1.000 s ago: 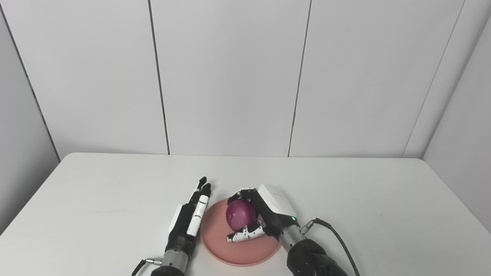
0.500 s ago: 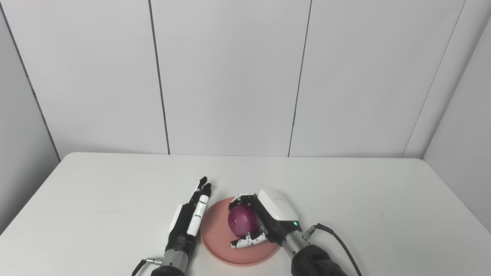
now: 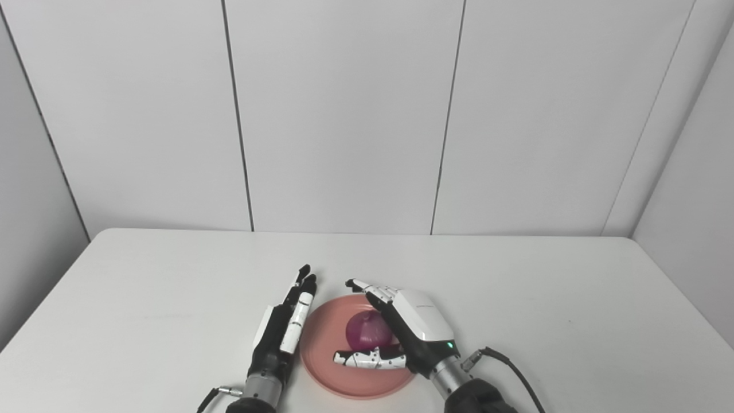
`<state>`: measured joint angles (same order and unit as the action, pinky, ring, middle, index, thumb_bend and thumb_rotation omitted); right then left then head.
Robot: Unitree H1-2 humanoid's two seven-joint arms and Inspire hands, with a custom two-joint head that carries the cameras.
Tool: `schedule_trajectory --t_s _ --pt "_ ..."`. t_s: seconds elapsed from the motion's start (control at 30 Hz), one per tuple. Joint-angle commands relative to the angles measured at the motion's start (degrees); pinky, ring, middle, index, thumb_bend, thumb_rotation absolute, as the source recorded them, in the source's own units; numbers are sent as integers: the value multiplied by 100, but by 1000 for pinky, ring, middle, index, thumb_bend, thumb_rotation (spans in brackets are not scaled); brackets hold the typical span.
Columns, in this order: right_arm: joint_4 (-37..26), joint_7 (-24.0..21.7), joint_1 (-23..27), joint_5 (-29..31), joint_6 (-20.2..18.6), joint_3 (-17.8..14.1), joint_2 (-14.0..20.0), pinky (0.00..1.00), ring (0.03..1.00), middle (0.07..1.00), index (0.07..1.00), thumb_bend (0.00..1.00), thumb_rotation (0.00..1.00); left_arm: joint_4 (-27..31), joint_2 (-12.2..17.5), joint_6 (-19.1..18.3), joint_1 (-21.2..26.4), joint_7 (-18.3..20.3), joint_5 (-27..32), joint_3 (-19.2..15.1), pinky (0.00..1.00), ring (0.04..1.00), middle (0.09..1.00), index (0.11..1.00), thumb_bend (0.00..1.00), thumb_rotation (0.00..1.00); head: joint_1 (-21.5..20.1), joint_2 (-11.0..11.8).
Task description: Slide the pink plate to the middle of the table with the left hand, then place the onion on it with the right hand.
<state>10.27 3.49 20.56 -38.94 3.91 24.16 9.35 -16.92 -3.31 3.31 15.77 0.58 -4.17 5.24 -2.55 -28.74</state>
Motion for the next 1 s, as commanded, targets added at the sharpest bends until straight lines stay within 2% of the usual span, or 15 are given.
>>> schedule_trajectory --t_s 0.0,0.2,0.33,0.4,0.5,0.57,0.6,0.73,0.8,0.97 --pt "-215 83 150 133 384 -107 13 921 894 902 918 619 765 27 -12 114 125 2 8 -2 976 974 967 961 610 1000 2 -8" --pt "-249 49 94 322 528 -192 -4 965 944 963 975 617 825 31 -12 106 114 3 13 -8 975 974 967 960 613 1000 7 -10" --pt "-248 77 32 584 725 -329 -13 977 957 977 991 612 870 35 -24 100 115 4 36 -20 981 977 966 958 614 1000 6 -9" --pt "-319 60 -32 725 699 -444 -31 982 962 984 993 607 903 41 -31 93 109 9 55 -28 983 976 965 954 616 1000 10 -2" --pt "-377 114 -146 919 696 -661 -51 943 964 991 987 606 962 52 -33 97 91 42 102 -33 989 977 966 955 615 1000 8 -8" --pt "-356 189 -194 1003 776 -787 -76 908 952 979 967 607 966 72 -22 79 81 54 99 -28 991 979 969 956 622 1000 -1 -9" --pt "-352 137 -219 1183 764 -887 -87 899 948 975 962 606 965 46 -11 114 83 55 93 -28 991 979 969 957 624 1000 3 -8" --pt "-338 -96 -318 1795 703 -1176 -128 963 992 999 992 589 999 18 15 155 81 42 59 -25 987 975 968 957 646 1000 4 -19" --pt "-343 -185 -366 2007 648 -1272 -138 975 999 1000 999 558 1000 49 19 136 69 33 44 -21 984 972 964 955 639 1000 -10 -19" --pt "-375 -348 -421 2360 402 -1470 -177 999 1000 1000 1000 565 1000 76 33 152 44 74 93 -31 983 973 967 958 635 1000 -14 -23"
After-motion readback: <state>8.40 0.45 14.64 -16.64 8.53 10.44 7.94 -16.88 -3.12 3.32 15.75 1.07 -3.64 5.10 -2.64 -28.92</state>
